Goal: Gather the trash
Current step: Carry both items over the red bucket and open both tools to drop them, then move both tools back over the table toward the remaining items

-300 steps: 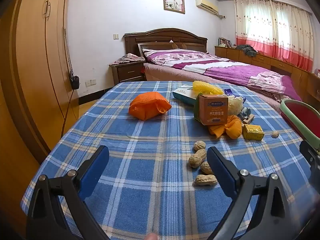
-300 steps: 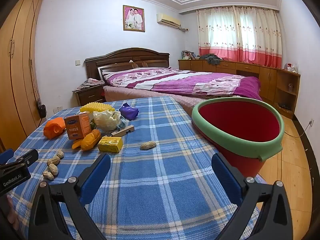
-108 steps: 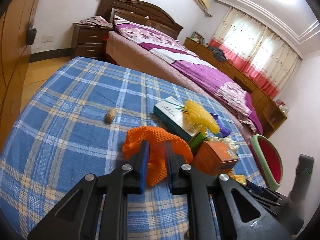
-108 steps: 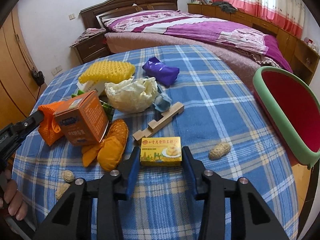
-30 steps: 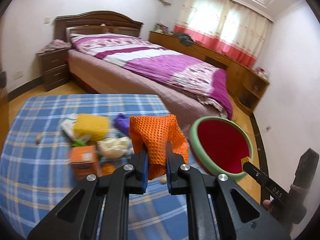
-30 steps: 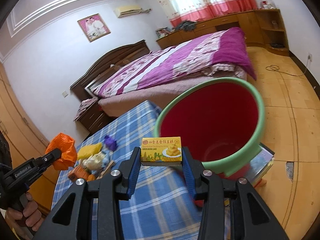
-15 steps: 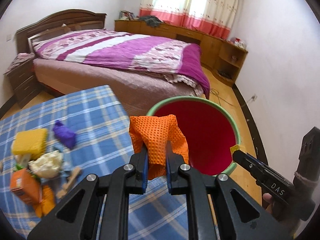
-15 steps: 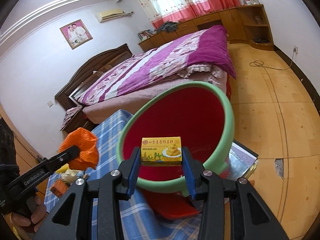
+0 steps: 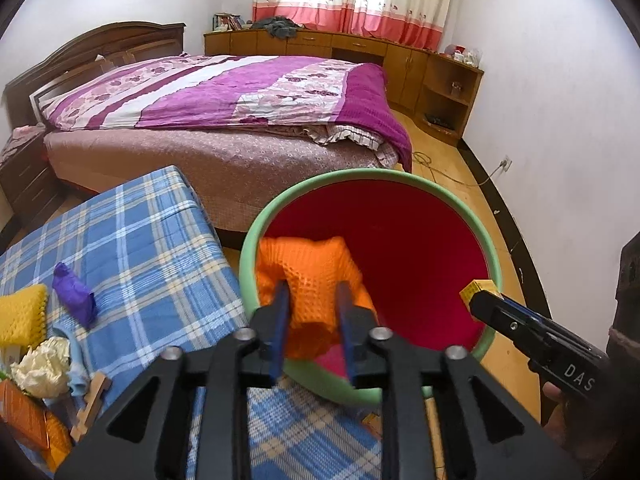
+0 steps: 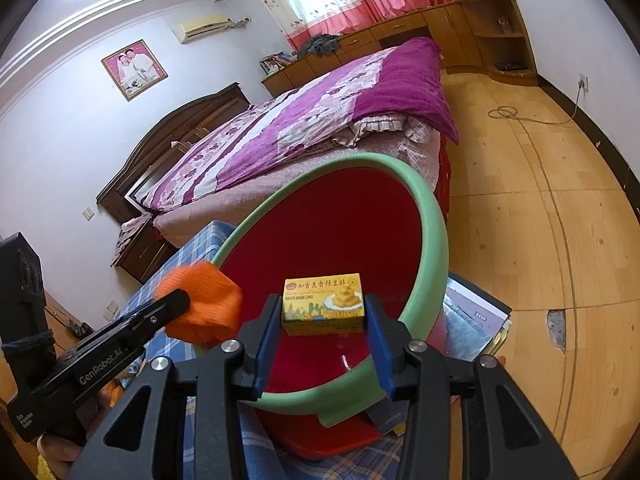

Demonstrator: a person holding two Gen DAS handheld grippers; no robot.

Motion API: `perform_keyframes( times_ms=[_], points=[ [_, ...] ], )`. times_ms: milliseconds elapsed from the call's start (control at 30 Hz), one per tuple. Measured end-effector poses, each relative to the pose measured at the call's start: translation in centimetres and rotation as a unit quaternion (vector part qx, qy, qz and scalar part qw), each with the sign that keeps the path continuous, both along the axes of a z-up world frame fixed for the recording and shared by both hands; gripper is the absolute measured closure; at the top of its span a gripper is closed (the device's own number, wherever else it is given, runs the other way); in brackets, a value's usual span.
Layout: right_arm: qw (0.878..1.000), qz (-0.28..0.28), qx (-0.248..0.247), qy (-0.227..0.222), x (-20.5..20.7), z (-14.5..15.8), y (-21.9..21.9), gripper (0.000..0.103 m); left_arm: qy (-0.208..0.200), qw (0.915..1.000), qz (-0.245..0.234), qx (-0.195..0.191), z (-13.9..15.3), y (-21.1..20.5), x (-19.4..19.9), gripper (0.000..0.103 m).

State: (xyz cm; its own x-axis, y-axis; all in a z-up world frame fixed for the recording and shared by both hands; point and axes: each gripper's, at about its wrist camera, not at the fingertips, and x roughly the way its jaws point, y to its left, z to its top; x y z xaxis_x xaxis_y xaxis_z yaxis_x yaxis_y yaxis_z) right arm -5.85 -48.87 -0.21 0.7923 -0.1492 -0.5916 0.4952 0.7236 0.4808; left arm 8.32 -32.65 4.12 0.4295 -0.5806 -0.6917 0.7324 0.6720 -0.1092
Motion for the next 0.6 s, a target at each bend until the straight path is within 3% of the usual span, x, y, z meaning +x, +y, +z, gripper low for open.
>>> perform_keyframes(
  times_ms=[167, 600],
  points=[
    [1.000, 0.000, 0.005, -0.005, 0.1, -0.4, -0.2, 0.048, 0.000, 1.0000, 0.001, -0.006, -0.2, -0.1, 0.1, 0.059],
    [1.000, 0.005, 0.000, -0.013, -0.3, 0.6, 1.2, 0.042, 0.028, 0.9989, 0.029, -0.023, 0.2, 2.6, 0.1, 0.059]
  ],
)
